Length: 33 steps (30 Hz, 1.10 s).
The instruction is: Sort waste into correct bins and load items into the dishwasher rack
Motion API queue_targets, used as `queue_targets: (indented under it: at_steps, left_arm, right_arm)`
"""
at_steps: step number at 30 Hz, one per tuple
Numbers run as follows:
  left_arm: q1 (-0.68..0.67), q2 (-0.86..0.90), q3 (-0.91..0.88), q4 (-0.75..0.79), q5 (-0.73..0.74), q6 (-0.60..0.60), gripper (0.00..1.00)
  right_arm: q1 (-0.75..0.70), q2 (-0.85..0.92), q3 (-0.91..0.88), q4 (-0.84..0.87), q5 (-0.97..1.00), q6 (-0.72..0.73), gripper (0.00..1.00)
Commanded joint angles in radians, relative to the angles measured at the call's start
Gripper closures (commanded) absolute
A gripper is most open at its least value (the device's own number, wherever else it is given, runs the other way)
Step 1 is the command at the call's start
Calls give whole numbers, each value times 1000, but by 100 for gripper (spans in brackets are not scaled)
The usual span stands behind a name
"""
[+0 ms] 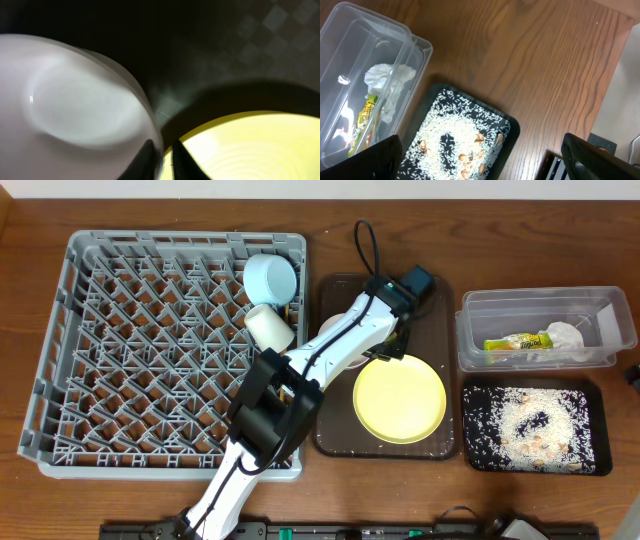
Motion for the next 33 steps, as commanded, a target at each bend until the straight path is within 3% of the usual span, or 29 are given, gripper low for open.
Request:
queue_targets:
  at_steps: [1,13,16,20,23,26,30,33]
  left_arm:
    - [-1,-31,-5,-4,-12,-4,92]
    - [35,-111,27,-42,30,4,94]
    - [96,-232,28,-42,247,12,94]
    - [214,-379,28,-56,645,65,94]
    - [327,-458,28,-107,831,92,94]
    - [452,-499,28,-204,990,190,94]
    - [597,-499,14,-435,1265,498,94]
    - [672,-498,-33,-610,1375,740,94]
  right_arm:
    - [-11,-4,4,-1,5,0,1]
    - [-11,-4,4,-1,5,0,1]
    - [-11,-4,4,-1,5,0,1]
    - [-11,-4,4,-1,5,0,1]
    - [-11,-4,4,-1,5,0,1]
    - [-11,-4,4,-1,5,0,1]
    - [-11,-4,4,-1,5,0,1]
    - [-11,-4,4,-1,5,0,1]
